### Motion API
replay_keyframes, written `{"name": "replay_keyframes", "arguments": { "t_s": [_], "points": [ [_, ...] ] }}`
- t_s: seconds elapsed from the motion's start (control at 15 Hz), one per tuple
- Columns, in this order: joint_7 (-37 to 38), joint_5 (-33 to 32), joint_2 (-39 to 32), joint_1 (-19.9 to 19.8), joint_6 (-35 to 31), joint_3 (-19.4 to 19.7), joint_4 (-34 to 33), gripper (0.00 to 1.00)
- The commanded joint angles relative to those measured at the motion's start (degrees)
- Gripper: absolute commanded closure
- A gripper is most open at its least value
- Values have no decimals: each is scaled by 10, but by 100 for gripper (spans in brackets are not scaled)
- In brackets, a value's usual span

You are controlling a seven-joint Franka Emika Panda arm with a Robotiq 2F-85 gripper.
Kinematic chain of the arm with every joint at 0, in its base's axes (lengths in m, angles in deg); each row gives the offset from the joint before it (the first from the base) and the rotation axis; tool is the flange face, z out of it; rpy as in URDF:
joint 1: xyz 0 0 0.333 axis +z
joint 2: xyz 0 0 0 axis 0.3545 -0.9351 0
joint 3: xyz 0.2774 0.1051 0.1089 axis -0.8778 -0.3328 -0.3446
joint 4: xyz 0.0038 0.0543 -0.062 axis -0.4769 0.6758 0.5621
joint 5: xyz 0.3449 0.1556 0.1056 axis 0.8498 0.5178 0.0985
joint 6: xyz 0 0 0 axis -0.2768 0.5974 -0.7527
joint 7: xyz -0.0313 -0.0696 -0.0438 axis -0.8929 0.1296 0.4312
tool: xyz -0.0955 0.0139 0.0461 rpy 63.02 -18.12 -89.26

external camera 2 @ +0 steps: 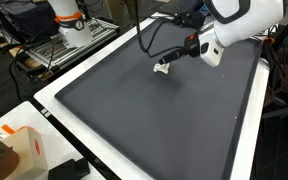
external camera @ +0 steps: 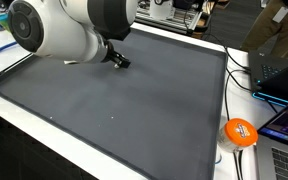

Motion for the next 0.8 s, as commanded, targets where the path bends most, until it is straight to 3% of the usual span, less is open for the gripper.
{"name": "replay_keyframes", "arguments": {
  "t_s": [0.0,0.73],
  "points": [
    [12,23,-30,-5,9,-9,-48,0],
    [13,30,-59,-3,-11,-12,-89,0]
  ]
}}
